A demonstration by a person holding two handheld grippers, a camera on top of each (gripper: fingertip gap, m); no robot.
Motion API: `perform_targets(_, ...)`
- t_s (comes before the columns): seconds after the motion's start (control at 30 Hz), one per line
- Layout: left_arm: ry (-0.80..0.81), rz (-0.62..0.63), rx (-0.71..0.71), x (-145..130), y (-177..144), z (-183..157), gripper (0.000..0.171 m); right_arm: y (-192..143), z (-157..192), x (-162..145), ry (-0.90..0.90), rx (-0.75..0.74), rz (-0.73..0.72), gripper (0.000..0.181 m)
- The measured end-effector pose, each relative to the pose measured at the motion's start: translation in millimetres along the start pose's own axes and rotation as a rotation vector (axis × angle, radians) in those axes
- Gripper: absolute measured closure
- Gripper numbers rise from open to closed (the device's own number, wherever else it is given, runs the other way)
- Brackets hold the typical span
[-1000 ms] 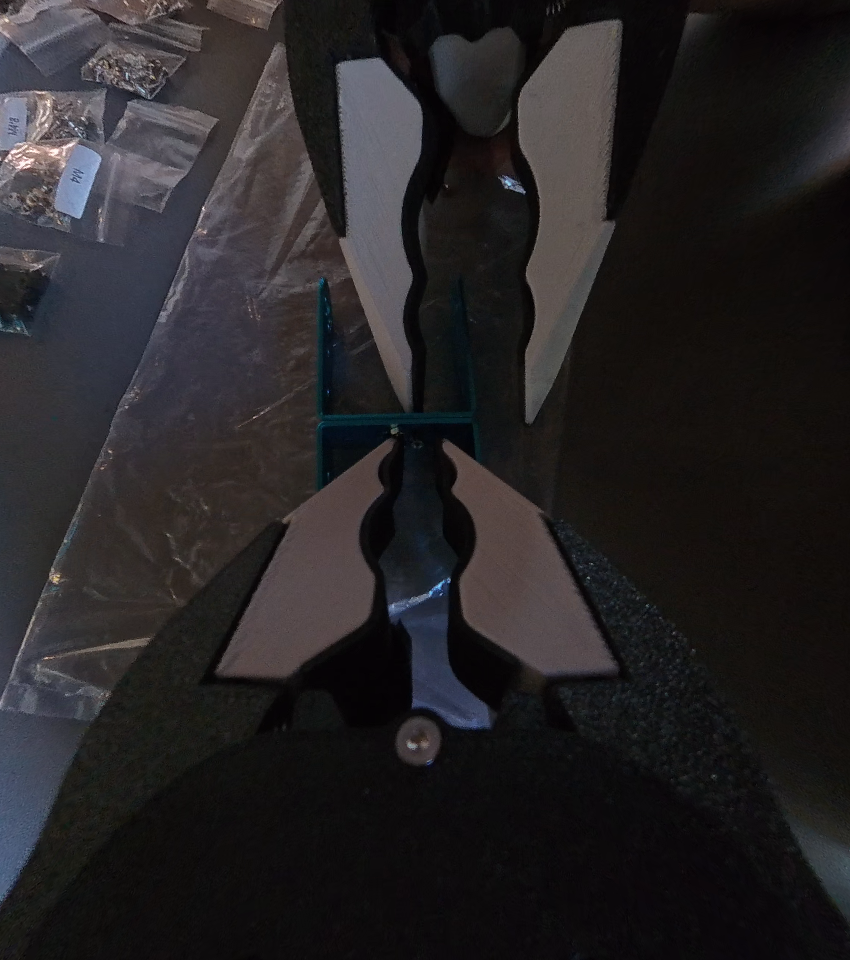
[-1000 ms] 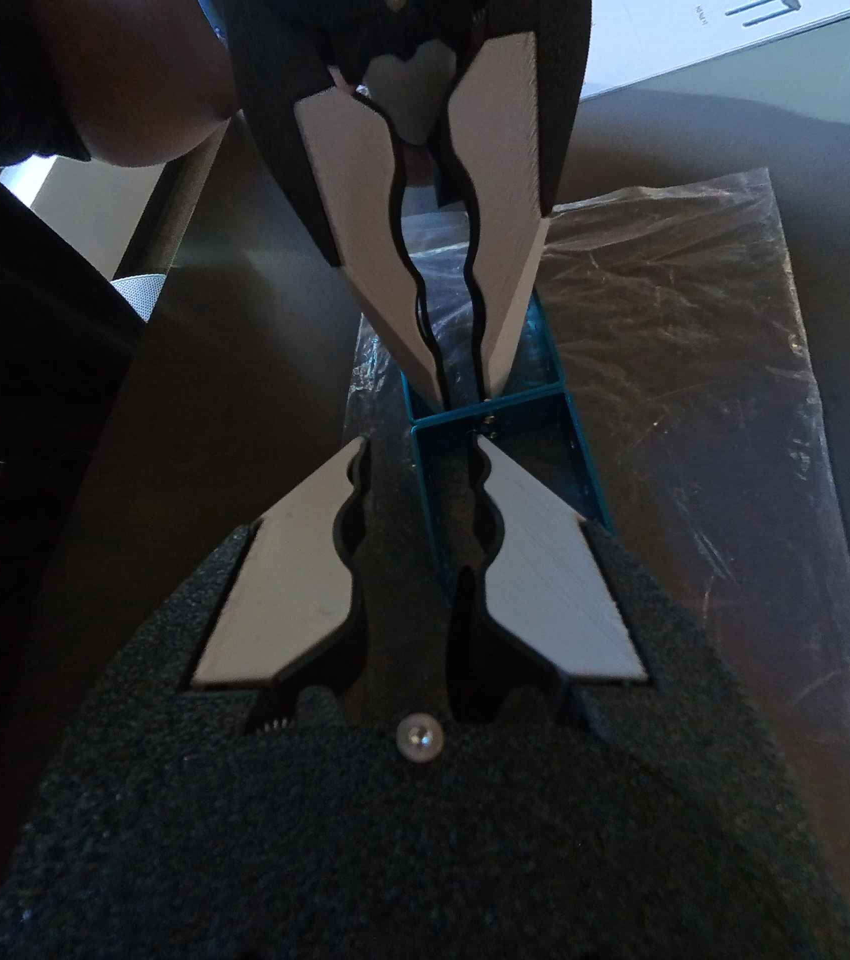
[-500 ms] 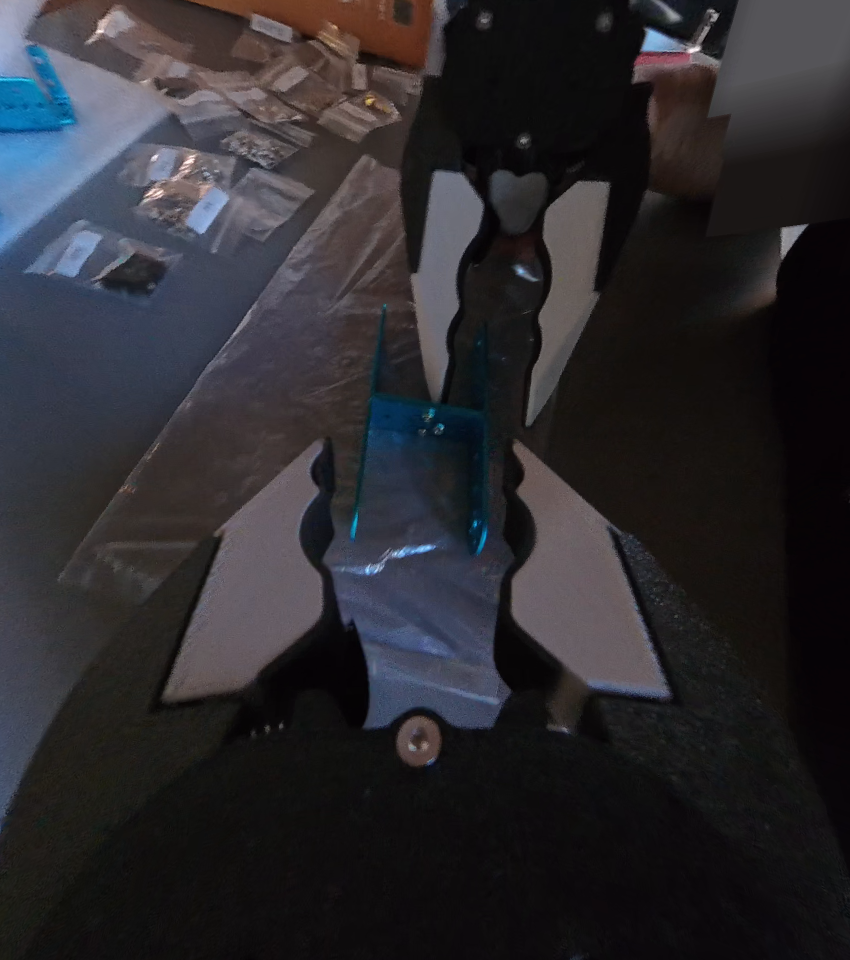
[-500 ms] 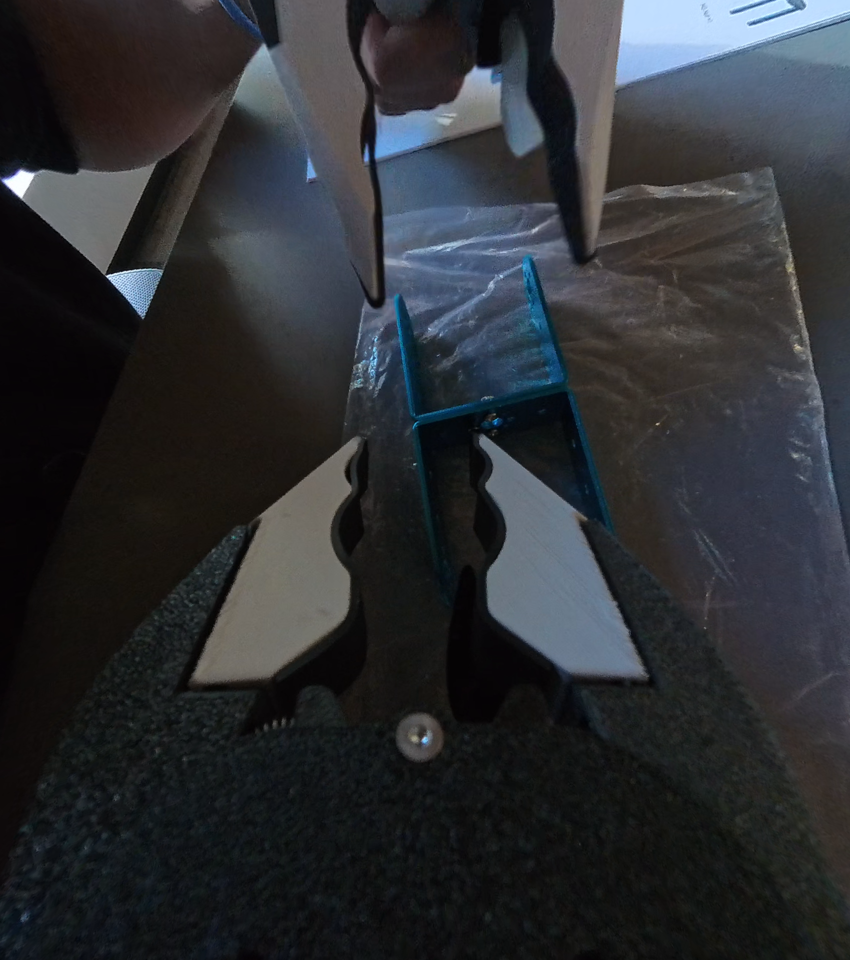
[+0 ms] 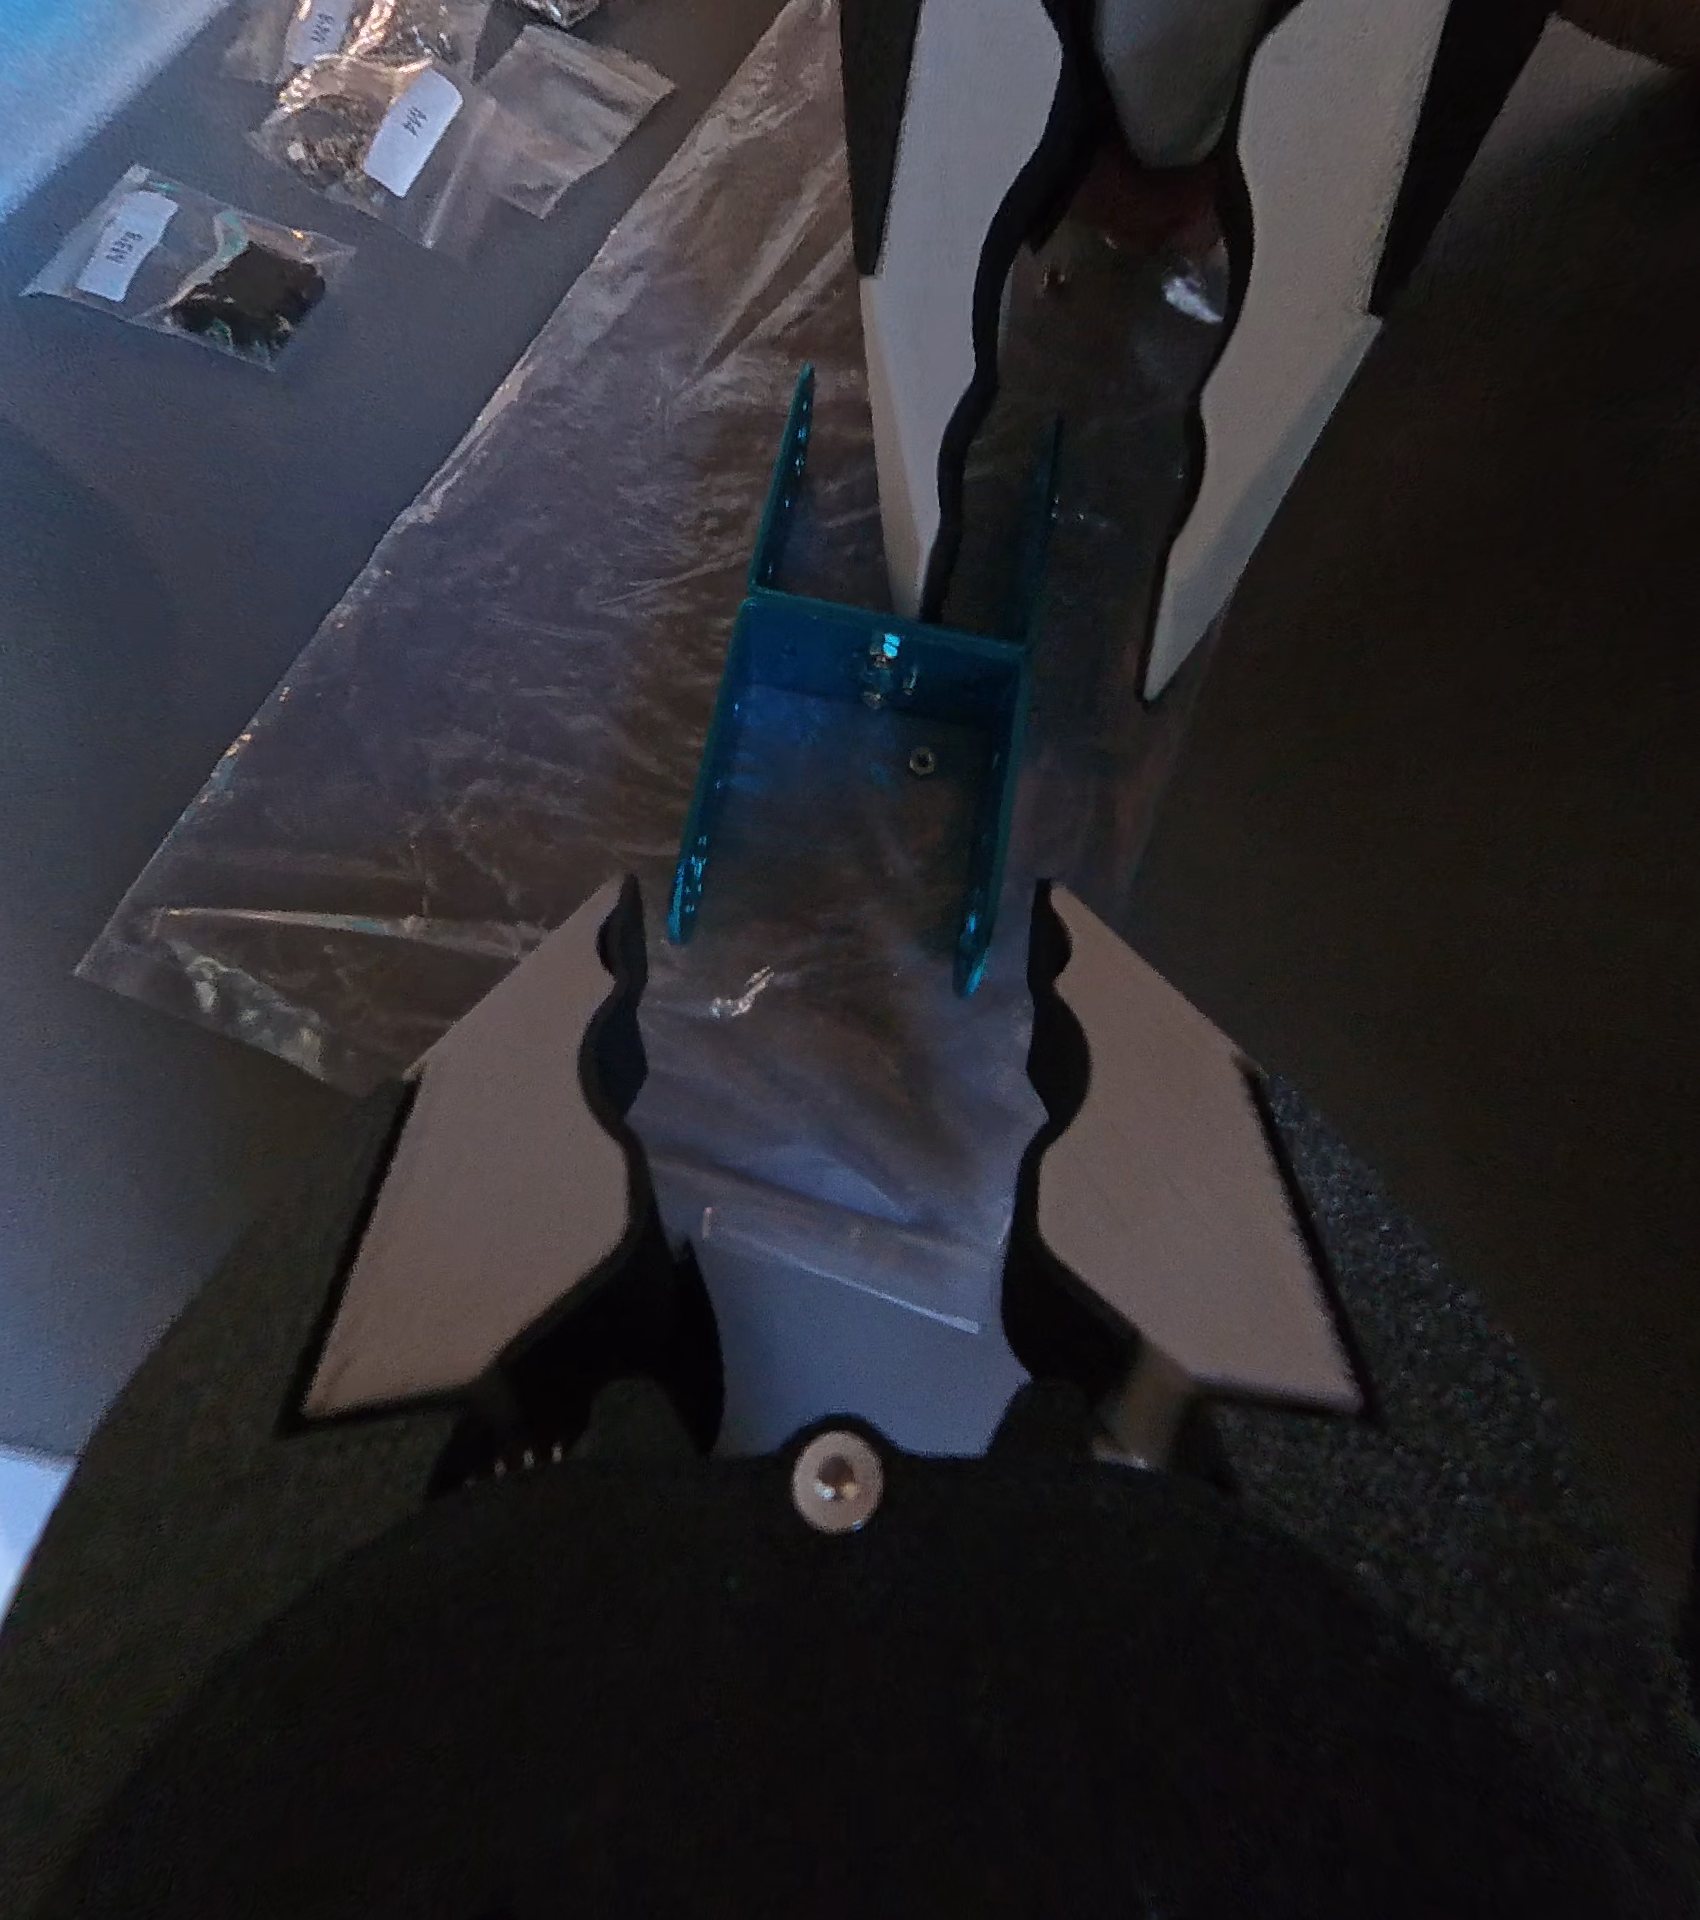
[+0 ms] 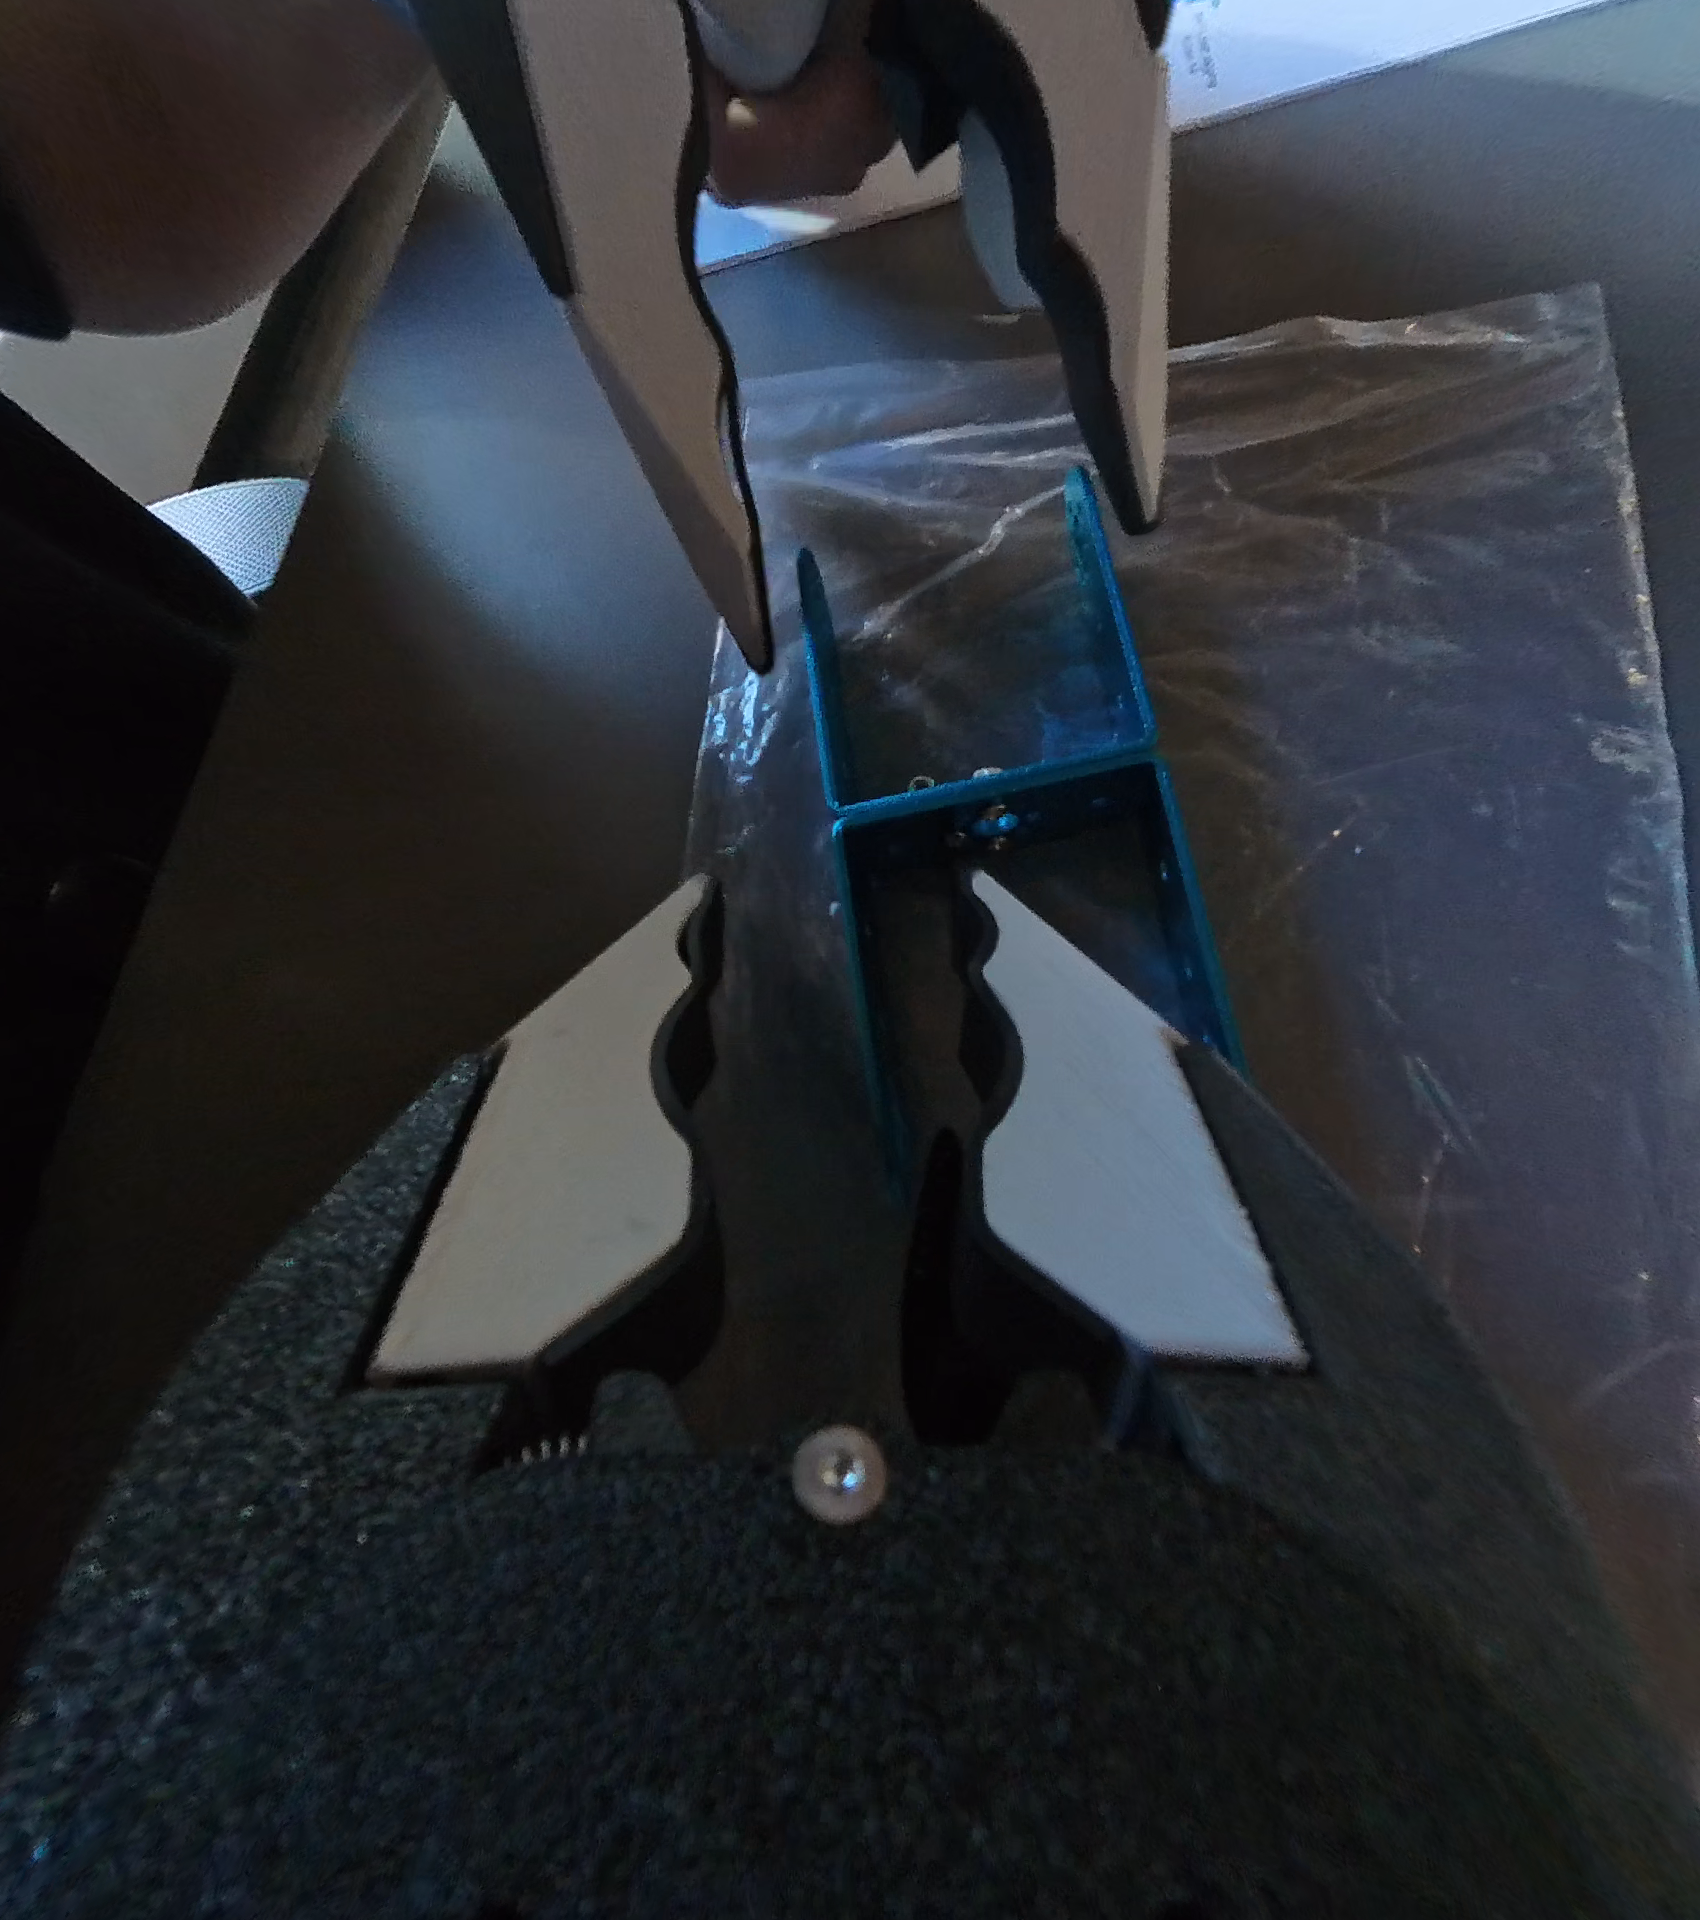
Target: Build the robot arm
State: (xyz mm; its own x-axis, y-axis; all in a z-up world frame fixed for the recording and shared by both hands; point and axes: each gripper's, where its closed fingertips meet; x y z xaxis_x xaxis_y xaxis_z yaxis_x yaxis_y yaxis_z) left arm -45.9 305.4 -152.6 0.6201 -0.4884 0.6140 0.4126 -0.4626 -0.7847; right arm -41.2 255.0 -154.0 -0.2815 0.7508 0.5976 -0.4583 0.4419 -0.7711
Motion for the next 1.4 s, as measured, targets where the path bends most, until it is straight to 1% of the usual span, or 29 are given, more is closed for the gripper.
perform_targets(0.13,-0.029,-0.035,0.063,-1.7,-7.4,-0.6,0.099,-10.8,-4.3,0.4,-0.027,-0.036,-0.004,0.138)
perform_targets(0.17,-0.044,-0.057,0.091,-0.5,-10.5,1.6,0.102,-15.7,-6.1,2.0,-0.040,-0.050,-0.011,0.138)
perform_targets(0.27,-0.079,-0.095,0.112,-0.7,-16.7,0.1,0.107,-28.2,-7.3,11.9,-0.047,-0.042,-0.037,0.142)
perform_targets(0.3,-0.088,-0.102,0.116,-1.8,-18.2,-1.1,0.113,-30.8,-8.4,13.4,-0.055,-0.041,-0.028,0.145)
perform_targets(0.37,-0.100,-0.114,0.088,-2.8,-19.9,-9.7,0.131,-32.7,-8.8,18.4,-0.070,-0.030,-0.012,0.154)
perform_targets(0.43,-0.095,-0.115,0.097,-2.2,-19.0,-14.9,0.136,-29.3,-4.7,22.7,-0.079,-0.001,0.009,0.156)
perform_targets(0.47,-0.081,-0.105,0.098,-2.6,-17.0,-18.6,0.143,-25.9,-0.8,23.1,-0.092,0.018,0.021,0.157)
perform_targets(0.5,-0.060,-0.080,0.084,-4.7,-13.9,-24.4,0.149,-22.1,3.5,22.2,-0.110,0.036,0.038,0.157)
perform_targets(0.57,-0.037,-0.034,0.111,-8.0,-9.0,-25.0,0.152,-17.6,4.7,22.4,-0.141,0.030,0.062,0.156)
perform_targets(0.63,-0.021,-0.015,0.099,-7.3,-5.1,-29.1,0.169,-16.7,0.1,23.3,-0.167,0.020,0.107,0.155)
perform_targets(0.73,-0.021,-0.029,0.071,2.1,4.1,-36.8,0.170,-22.5,-9.0,36.1,-0.224,0.010,0.162,0.154)
perform_targets(0.8,-0.011,-0.020,0.095,7.1,9.5,-37.1,0.170,-28.7,-14.7,41.7,-0.251,0.016,0.198,0.156)
perform_targets(0.83,-0.015,-0.016,0.118,9.1,11.1,-35.0,0.170,-31.1,-19.4,40.6,-0.260,0.006,0.222,0.156)
perform_targets(0.87,-0.024,-0.014,0.131,10.6,11.3,-33.6,0.163,-33.1,-24.5,37.3,-0.267,-0.011,0.242,0.156)
perform_targets(0.9,-0.025,-0.025,0.124,12.7,8.9,-34.7,0.149,-35.0,-27.8,33.0,-0.267,-0.022,0.251,0.154)
perform_targets(0.93,-0.029,-0.057,0.118,16.5,3.2,-34.2,0.145,-36.6,-29.0,27.8,-0.259,-0.023,0.253,0.154)
perform_targets(1.0,-0.055,-0.135,0.086,25.1,-11.8,-30.0,0.148,-40.2,-32.8,18.4,-0.227,-0.048,0.223,0.154)
perform_targets(1.03,-0.071,-0.152,0.061,27.8,-17.2,-27.7,0.153,-42.0,-32.6,14.0,-0.204,-0.053,0.199,0.154)
perform_targets(1.07,-0.085,-0.145,0.059,29.6,-19.4,-22.2,0.156,-43.7,-31.1,9.9,-0.179,-0.053,0.171,0.153)
perform_targets(1.13,-0.079,-0.076,0.061,31.1,-14.8,-16.1,0.156,-48.3,-30.7,3.8,-0.131,-0.084,0.106,0.153)
perform_targets(1.2,-0.024,0.006,0.040,31.6,-5.1,-17.5,0.156,-55.2,-27.0,1.8,-0.082,-0.104,0.011,0.153)
perform_targets(1.27,0.035,0.103,0.031,26.0,4.8,-14.6,0.157,-62.3,-18.1,0.6,-0.025,-0.093,-0.092,0.154)
perform_targets(1.33,0.084,0.194,0.024,20.2,11.3,-10.8,0.161,-70.2,-14.1,-8.1,0.014,-0.129,-0.147,0.155)
perform_targets(1.4,0.144,0.259,-0.005,18.4,13.9,-13.5,0.163,-77.7,-7.7,-17.9,0.052,-0.141,-0.189,0.156)
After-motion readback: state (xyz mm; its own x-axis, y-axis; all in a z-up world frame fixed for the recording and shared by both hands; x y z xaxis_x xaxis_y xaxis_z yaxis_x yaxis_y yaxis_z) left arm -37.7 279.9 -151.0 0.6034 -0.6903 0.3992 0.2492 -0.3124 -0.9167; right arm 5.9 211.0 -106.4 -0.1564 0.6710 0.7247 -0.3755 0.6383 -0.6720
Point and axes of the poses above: each gripper's, where its closed fingertips meet, y out along the fingers, x out of its top, z = x × y across the jaws, and after that the axes turned 10 degrees about z, right-handed
